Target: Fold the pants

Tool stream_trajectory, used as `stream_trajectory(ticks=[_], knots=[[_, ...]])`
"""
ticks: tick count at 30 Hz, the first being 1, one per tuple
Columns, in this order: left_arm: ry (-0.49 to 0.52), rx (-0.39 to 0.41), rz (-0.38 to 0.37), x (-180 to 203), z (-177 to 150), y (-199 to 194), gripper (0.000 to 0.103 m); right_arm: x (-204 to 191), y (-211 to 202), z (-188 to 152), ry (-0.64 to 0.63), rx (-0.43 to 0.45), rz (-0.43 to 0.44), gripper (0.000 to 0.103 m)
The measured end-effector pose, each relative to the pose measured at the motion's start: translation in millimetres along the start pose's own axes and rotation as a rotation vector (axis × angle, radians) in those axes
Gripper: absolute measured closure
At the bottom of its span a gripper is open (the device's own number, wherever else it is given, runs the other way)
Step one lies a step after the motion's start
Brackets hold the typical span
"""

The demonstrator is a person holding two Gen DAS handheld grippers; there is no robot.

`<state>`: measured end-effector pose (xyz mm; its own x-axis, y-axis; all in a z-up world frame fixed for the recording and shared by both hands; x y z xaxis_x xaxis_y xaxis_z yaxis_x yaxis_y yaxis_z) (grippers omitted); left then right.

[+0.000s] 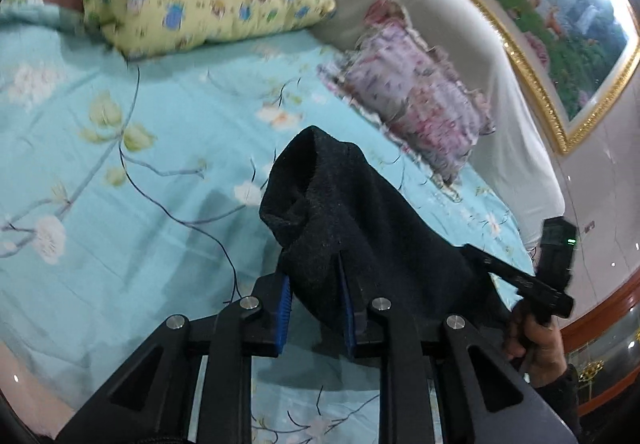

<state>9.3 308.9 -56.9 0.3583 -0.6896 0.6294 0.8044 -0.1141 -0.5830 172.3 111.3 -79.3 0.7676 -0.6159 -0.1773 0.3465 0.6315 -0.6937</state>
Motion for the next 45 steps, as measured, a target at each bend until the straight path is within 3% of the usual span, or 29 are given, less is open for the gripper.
stream_trajectory(ticks=[9, 12, 17, 21, 27, 35, 42, 45], knots=[[0.049, -0.093, 0.131, -48, -17, 46, 0.08, 17, 63, -20, 0.061, -0.037, -0.086, 0.09], [0.063, -0.064, 0.122, -45, -19, 26, 0.075, 23, 48, -19, 0.143, 0.005, -0.058, 0.085], [0.198, -0.011, 0.197, -21, -21, -5, 0.074, 19, -13, -24, 0.189, 0.107, -0.053, 0.084], [0.211, -0.003, 0.149, 2, -20, -16, 0.07, 19, -54, -45, 0.226, 0.156, -0.071, 0.067], [0.28, -0.06, 0.074, 54, -36, 6, 0.07, 29, -102, -97, 0.326, 0.194, -0.118, 0.067], [0.44, -0.203, -0.003, 126, -84, 57, 0.069, 61, -159, -164, 0.467, 0.219, -0.227, 0.066], [0.582, -0.297, -0.046, 195, -125, 96, 0.063, 90, -211, -200, 0.558, 0.28, -0.345, 0.066], [0.622, -0.344, -0.083, 224, -142, 109, 0.062, 100, -225, -212, 0.603, 0.303, -0.357, 0.066]])
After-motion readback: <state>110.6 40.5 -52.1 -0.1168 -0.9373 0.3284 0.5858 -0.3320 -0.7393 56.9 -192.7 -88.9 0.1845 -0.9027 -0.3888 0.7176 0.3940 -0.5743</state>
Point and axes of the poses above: each gripper's, at about its wrist camera, not at the fingertips, and y roughly the way its jaws point, x to its right, z to its top, the point moved 8 cm from there along y, roughly the way its jaws point, and after that the axes turned 7 degrees about -y, right-handed, at the moved point
